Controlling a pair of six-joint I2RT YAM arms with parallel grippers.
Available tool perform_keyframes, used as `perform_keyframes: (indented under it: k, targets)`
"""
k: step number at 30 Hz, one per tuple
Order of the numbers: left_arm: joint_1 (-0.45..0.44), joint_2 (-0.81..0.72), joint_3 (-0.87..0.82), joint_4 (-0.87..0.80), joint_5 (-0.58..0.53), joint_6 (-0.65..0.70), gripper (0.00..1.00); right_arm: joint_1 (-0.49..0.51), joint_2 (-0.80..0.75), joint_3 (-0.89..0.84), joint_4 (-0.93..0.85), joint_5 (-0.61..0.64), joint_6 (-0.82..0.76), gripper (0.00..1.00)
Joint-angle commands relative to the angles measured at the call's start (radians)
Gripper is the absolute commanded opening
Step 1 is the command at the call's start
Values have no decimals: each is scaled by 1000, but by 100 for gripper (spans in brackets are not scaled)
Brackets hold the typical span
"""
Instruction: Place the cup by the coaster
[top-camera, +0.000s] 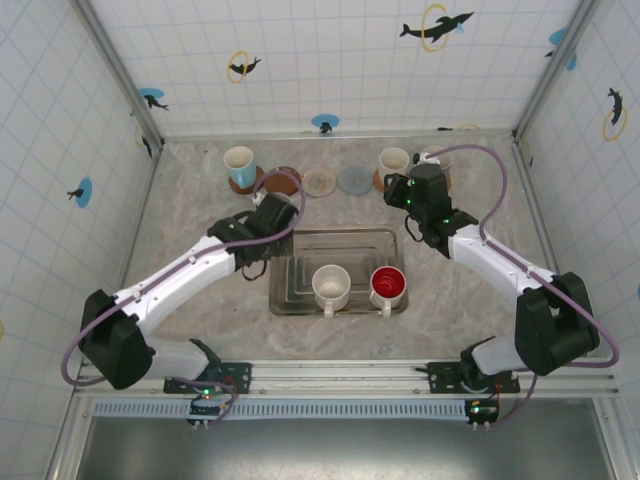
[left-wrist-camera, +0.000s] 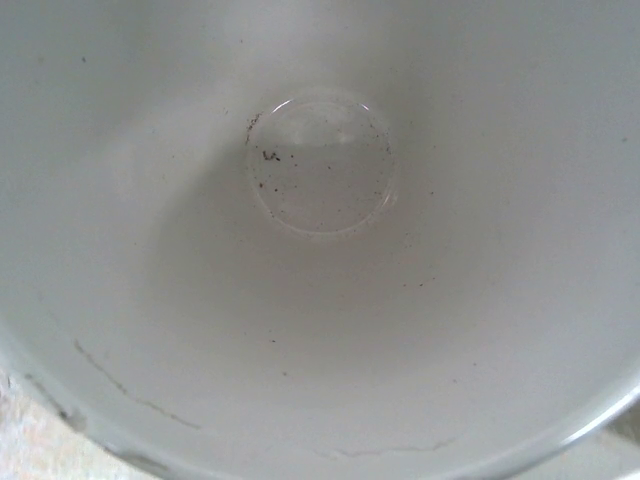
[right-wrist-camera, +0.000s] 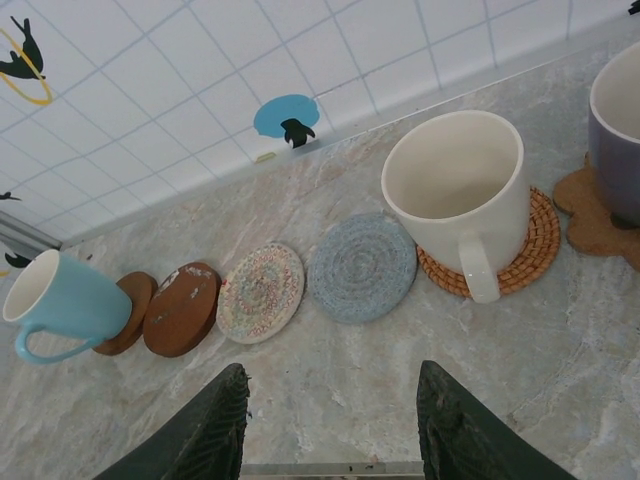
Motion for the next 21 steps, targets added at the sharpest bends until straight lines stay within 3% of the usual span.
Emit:
perform_keyframes:
  k: [1, 16, 21]
  targets:
    - [55, 49, 83, 107, 34, 91, 0, -2, 5, 21, 48, -21, -7, 48]
    - [258, 371, 362, 235, 179, 145, 0, -41, 47, 27, 53, -66, -9, 47]
    - [299, 525, 531, 194, 184, 175, 0, -53, 60, 29, 53, -81, -8, 47]
